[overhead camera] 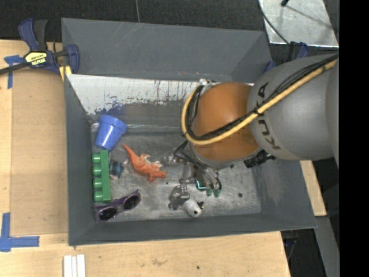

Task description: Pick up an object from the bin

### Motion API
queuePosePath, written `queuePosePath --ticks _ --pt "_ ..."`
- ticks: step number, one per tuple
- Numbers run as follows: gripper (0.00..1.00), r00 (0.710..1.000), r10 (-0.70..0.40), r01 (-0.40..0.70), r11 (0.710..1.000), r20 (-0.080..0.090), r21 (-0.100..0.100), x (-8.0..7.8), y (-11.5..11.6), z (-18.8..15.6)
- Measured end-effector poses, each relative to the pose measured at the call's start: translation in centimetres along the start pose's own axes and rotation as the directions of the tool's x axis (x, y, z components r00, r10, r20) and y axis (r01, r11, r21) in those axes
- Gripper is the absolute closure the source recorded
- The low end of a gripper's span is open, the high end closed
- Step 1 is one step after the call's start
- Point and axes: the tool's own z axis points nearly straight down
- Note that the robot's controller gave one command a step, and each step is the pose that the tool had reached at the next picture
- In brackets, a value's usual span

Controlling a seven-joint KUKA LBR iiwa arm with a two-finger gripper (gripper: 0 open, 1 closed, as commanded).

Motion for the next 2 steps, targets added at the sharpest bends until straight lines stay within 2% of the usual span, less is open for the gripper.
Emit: queuePosePath --ticks 1,2 --pt "0.0 1.0 0.003 -0.003 1.0 0.007 -0.001 -0.2 0.0 -0.3" --pt "0.0 1.0 -0.016 0.016 1.0 0.018 -0.002 -4.7 3.4 5.9"
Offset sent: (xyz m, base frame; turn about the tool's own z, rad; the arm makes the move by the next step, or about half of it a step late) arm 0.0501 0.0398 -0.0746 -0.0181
